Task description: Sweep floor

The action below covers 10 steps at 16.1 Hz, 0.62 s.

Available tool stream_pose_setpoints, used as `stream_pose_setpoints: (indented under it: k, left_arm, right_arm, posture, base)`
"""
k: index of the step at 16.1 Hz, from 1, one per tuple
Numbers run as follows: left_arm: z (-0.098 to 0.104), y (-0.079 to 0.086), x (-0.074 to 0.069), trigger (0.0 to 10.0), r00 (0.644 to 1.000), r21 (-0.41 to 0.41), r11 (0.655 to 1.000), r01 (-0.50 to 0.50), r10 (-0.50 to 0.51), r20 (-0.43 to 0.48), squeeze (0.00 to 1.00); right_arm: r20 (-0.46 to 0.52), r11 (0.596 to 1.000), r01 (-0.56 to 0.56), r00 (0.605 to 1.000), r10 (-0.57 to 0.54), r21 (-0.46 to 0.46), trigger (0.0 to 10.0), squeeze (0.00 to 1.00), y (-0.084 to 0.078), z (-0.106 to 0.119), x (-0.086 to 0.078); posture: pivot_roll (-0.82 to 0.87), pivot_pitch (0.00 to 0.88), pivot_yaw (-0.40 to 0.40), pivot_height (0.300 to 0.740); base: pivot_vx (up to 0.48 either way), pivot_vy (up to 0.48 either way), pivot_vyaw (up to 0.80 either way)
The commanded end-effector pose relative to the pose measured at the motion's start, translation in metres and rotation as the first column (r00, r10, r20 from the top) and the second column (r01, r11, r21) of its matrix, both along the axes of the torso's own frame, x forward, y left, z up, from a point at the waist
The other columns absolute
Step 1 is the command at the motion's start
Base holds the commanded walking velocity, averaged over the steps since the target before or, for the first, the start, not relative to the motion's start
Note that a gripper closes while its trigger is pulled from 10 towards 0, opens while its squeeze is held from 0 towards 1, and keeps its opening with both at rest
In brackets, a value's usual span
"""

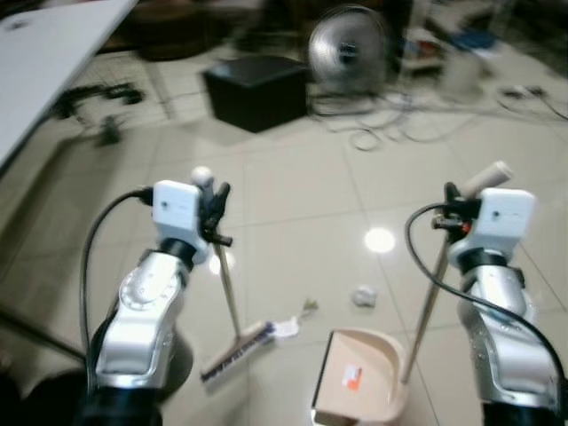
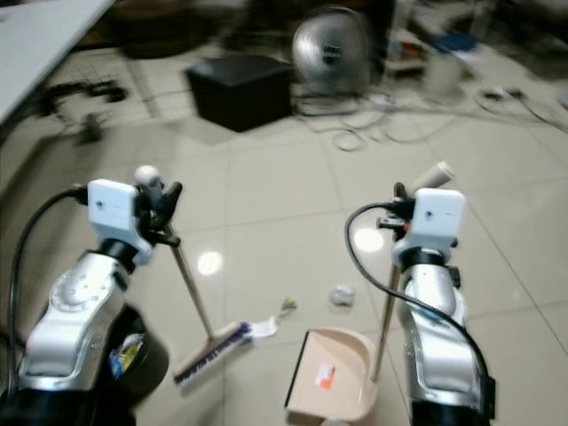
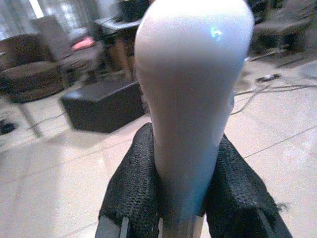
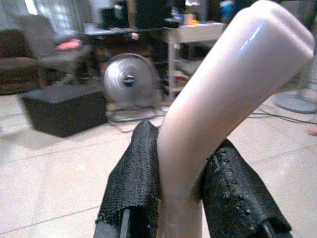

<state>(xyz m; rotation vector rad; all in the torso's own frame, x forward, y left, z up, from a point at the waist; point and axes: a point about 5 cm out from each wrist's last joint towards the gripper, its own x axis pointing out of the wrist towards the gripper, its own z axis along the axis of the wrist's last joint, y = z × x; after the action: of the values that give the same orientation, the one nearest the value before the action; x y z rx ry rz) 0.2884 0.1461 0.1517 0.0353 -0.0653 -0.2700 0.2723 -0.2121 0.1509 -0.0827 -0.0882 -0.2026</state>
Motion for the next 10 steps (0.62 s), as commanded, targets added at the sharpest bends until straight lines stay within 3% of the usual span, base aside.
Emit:
stream_pose_setpoints:
  k: [1, 10]
  left_arm:
    - [0.0071, 0.0088, -0.0011, 10.0, 0.999, 0.000, 1.000, -0.024, 0.024, 0.035, 0.00]
    - [0.0071, 0.0139, -0.0014, 10.0, 0.998, 0.013, 0.999, -0.047, 0.047, 0.043, 0.00]
  right_arm:
    - [0.046, 0.999, -0.034, 0.998, 0.034, -0.017, 10.0, 0.00, 0.0088, 0.0119, 0.0025]
    - [0.046, 0.996, -0.089, 0.995, 0.090, -0.026, 10.0, 0.00, 0.0146, 0.0118, 0.0060]
  posture:
    - [0.05, 0.050, 0.089, 0.740]
    - [0.05, 0.033, 0.081, 0.740]
  base:
    - [0.326, 0.000, 0.00]
    - [0.329, 0.000, 0.00]
